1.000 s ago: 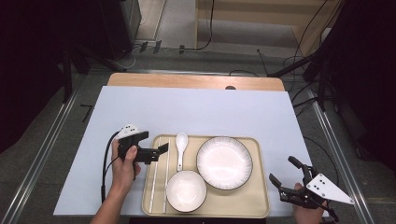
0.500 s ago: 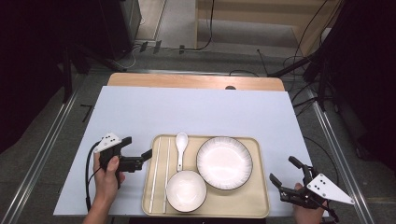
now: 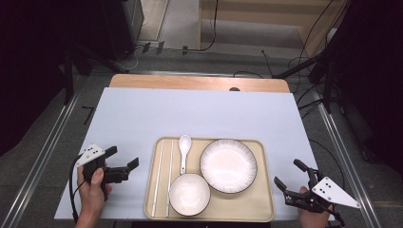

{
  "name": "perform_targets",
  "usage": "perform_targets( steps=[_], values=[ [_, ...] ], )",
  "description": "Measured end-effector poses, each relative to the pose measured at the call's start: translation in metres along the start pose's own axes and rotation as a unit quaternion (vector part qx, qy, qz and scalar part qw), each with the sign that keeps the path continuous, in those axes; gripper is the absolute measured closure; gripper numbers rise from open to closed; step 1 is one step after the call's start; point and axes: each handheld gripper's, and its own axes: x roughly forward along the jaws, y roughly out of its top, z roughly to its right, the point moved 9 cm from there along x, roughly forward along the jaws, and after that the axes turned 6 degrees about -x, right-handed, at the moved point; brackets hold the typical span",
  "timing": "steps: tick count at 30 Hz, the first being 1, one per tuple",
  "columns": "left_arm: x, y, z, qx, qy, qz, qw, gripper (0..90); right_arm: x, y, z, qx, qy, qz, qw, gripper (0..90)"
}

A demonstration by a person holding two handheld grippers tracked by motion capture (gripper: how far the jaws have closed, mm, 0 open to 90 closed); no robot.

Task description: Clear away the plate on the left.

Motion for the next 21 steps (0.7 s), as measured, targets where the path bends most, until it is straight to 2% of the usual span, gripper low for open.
perform_targets(
  steps=[21],
  values=[
    [-0.041,-0.020,-0.030,0.002,0.032,0.017,0.9993,0.0,-0.001,0.000,0.000,0.001,-0.003,0.000,1.0000,13.2]
  ],
)
